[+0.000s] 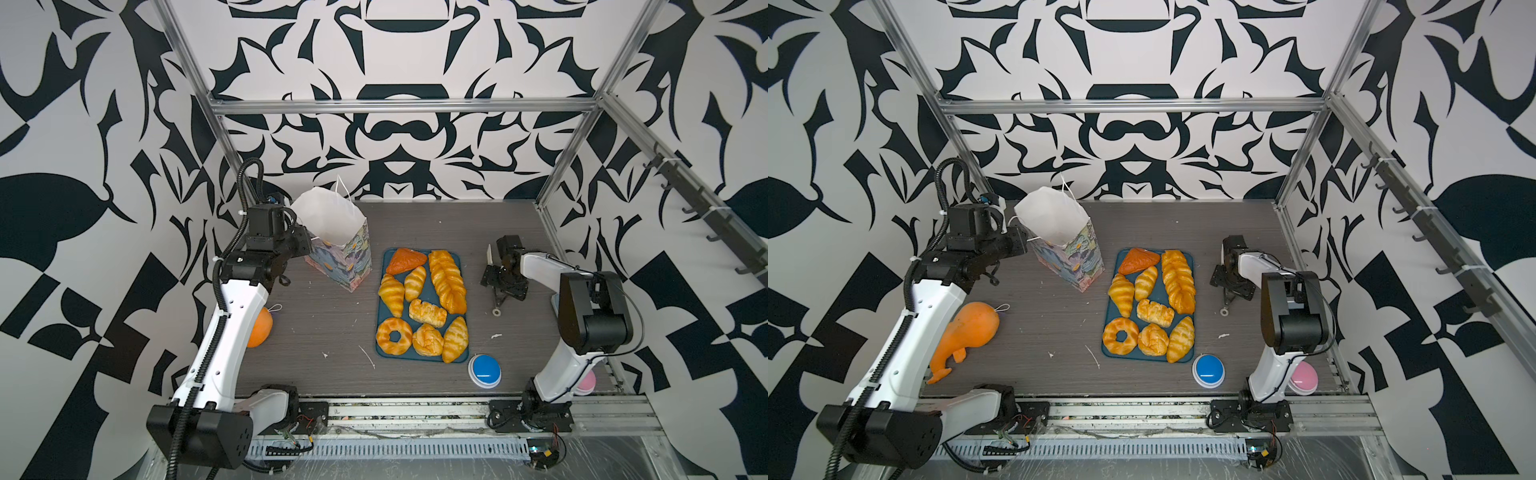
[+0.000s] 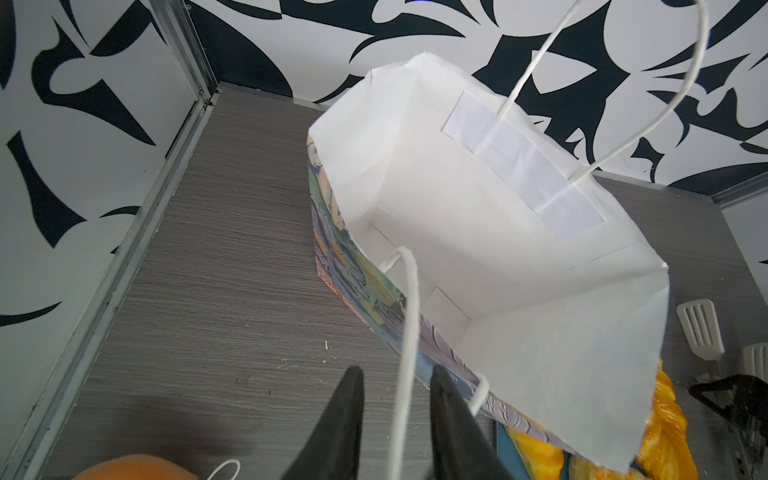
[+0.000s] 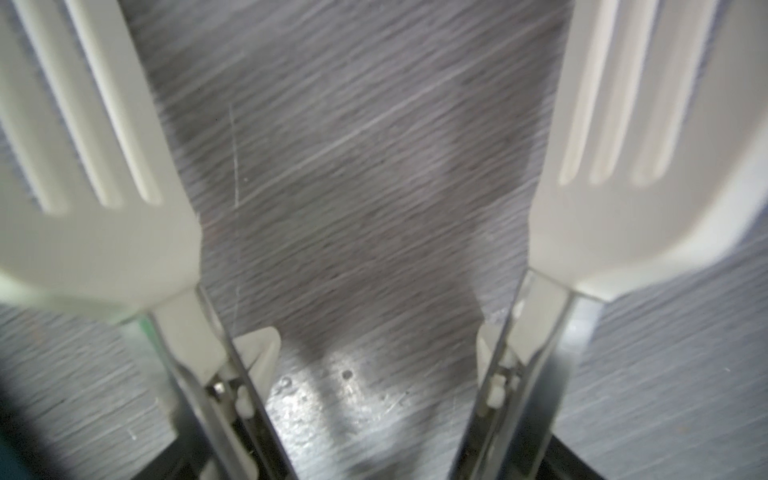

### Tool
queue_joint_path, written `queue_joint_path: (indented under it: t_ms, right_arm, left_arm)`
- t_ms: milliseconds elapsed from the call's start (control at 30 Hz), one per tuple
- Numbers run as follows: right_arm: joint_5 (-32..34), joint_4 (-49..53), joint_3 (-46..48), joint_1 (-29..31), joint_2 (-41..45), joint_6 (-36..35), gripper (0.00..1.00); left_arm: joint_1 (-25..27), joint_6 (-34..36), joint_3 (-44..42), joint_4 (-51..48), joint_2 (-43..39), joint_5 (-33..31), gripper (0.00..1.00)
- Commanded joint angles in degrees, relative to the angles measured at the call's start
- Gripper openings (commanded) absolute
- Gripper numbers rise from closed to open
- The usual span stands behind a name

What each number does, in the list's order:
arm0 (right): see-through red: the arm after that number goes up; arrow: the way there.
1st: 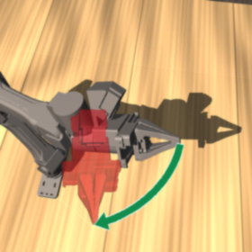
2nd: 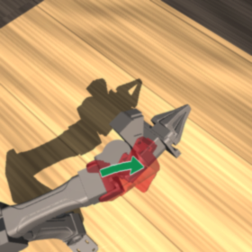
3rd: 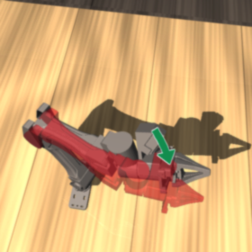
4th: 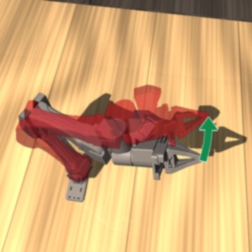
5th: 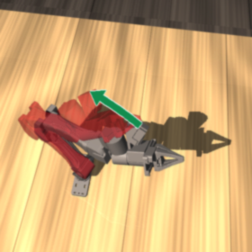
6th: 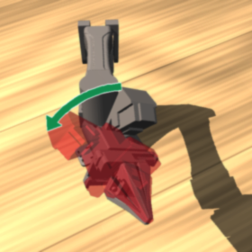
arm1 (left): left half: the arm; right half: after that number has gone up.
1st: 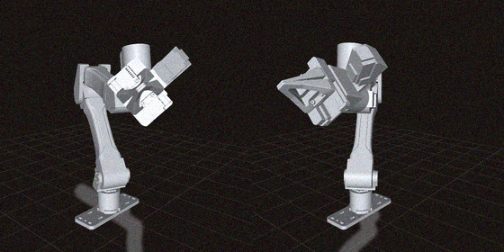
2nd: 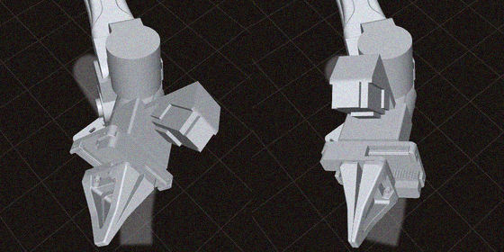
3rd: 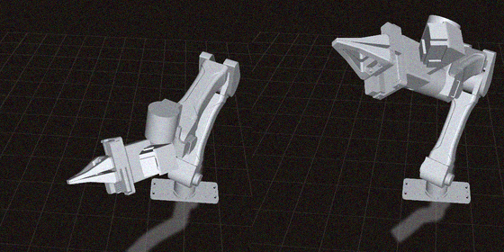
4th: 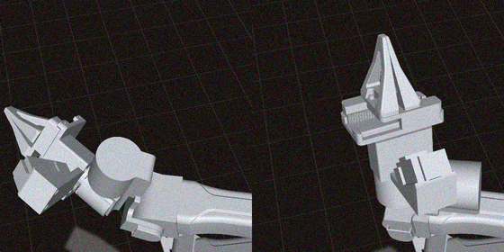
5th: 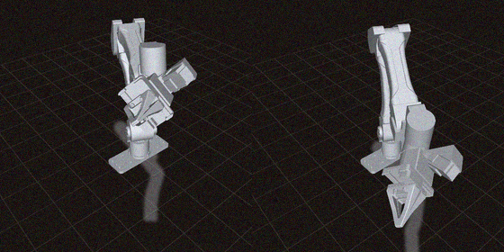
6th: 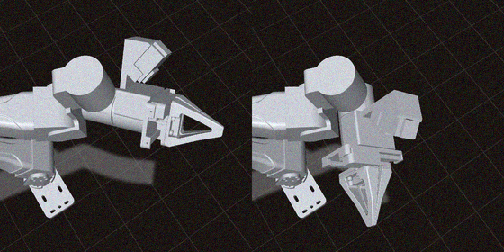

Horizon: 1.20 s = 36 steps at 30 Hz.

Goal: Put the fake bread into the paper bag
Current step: 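Lower the right gripper onto the metal tongs and close on their hinge end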

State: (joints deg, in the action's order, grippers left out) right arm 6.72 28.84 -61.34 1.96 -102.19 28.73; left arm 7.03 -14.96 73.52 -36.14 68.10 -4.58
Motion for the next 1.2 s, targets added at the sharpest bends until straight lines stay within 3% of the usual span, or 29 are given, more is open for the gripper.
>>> queue_joint_path:
  t_ms: [0,467,1167]
  right_arm:
    - [2.42,0.46,-1.32,-0.12,0.25,0.2,0.89]
    - [2.14,-0.71,-0.41,-0.11,0.19,0.53,0.83]
    - [2.29,-0.13,0.75,-0.19,4.28,-0.25,0.67]
  left_arm:
    - [-0.27,0.11,-0.87,0.54,-0.94,-0.54,0.31]
    - [-0.35,0.13,-0.92,0.37,-0.68,-0.43,0.31]
    - [-0.63,-0.1,-0.92,0.35,-0.55,-0.21,0.32]
